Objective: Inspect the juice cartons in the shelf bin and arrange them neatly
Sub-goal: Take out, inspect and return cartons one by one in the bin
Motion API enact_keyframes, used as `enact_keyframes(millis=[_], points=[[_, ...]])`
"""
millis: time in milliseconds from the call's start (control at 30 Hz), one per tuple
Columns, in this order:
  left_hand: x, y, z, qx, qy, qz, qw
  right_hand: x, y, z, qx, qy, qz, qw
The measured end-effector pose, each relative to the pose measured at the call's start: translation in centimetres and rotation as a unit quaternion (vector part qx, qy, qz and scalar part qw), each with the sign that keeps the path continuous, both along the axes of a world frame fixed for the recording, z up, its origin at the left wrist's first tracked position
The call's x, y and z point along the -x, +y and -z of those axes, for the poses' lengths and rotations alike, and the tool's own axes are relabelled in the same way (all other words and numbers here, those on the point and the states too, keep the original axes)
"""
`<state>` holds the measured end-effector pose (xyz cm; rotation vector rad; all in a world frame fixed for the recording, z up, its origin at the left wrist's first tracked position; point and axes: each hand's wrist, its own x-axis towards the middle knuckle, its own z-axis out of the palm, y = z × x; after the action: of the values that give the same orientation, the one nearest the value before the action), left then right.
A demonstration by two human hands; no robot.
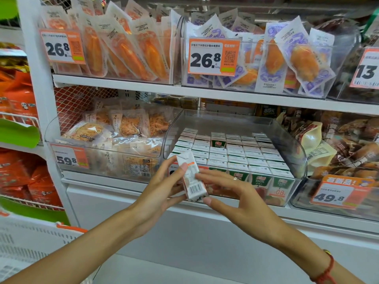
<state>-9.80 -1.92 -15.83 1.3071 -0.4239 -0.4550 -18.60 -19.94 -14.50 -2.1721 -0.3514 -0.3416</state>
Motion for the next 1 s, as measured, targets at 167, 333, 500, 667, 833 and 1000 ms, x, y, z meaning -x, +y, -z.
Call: enact_keyframes(millis=[167,333,500,667,833,1000], points=[[-0.1,0.2,0.0,-0.071,0.055,-0.015,0.996,-0.1,0.6,-0.3,-0.039,-0.003,0.034,0.999],[0.2,0.3,0.3,-0.133,0.129,0.046,0.982,-0.3,0.8,0.1,-0.075,0.017,0.073,0.994],[0.1,0.2,0.2,-0.13,0.241,0.114,0.955,-0.6,1.1,0.0,-0.134,0.036,0.113,0.984],[0.3,0.0,-0.2,-0.095,0.324,0.125,0.933,-0.8,1.1,-0.1,-0.172,0.063,0.126,0.975],[0.4,-0.3,-0.5,-0.075,0.337,0.109,0.932,-0.8,0.8,-0.1,-0.175,0.067,0.115,0.975],[0.9,-0.8,-0.6,-0.037,0.266,0.005,0.963,-0.7,0.3,0.5,-0.073,0.055,0.114,0.989]])
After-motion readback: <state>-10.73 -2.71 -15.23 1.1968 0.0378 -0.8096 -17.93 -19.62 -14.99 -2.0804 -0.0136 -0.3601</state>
